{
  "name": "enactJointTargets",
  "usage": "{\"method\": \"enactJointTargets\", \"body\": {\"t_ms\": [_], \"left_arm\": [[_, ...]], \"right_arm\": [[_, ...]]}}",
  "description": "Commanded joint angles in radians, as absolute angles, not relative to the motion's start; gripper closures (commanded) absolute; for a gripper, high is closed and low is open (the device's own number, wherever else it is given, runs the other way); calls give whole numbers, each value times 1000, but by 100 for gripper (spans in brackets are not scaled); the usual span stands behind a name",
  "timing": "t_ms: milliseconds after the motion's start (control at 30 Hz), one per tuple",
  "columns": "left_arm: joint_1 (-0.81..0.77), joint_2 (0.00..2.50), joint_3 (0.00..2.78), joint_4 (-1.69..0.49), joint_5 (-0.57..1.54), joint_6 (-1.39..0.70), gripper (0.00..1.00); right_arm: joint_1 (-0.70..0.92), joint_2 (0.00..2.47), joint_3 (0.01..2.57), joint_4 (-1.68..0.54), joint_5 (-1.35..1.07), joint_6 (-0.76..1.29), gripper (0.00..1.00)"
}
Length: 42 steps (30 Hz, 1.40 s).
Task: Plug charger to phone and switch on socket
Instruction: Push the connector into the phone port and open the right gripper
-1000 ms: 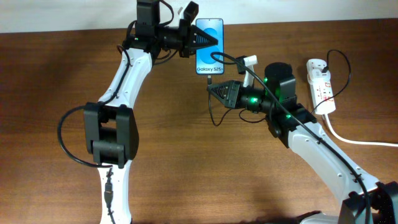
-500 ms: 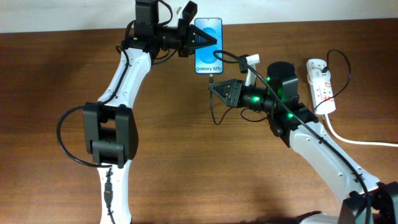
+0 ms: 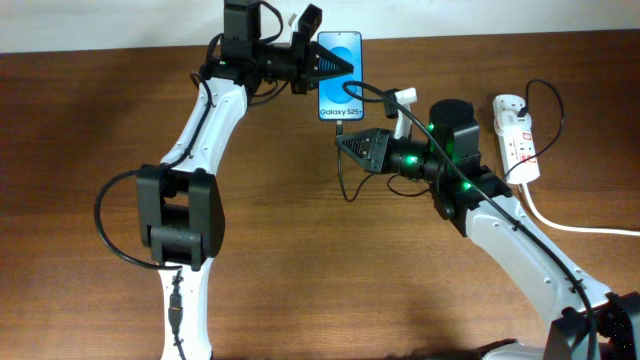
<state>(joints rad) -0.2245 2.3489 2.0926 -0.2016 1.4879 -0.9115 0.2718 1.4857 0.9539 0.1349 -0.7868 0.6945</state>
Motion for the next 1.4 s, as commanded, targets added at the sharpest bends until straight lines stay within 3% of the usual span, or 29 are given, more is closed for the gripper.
{"method": "enactJointTargets", "body": {"t_ms": [0,1367], "left_arm": [[-231,2346,2090,-199,1526,-903,100],[-266,2346,2090,-165,1573,-790,100]], "right_arm": [[261,1465,981,142,-774,677,96],[227,1465,981,210,-695,671,96]]}}
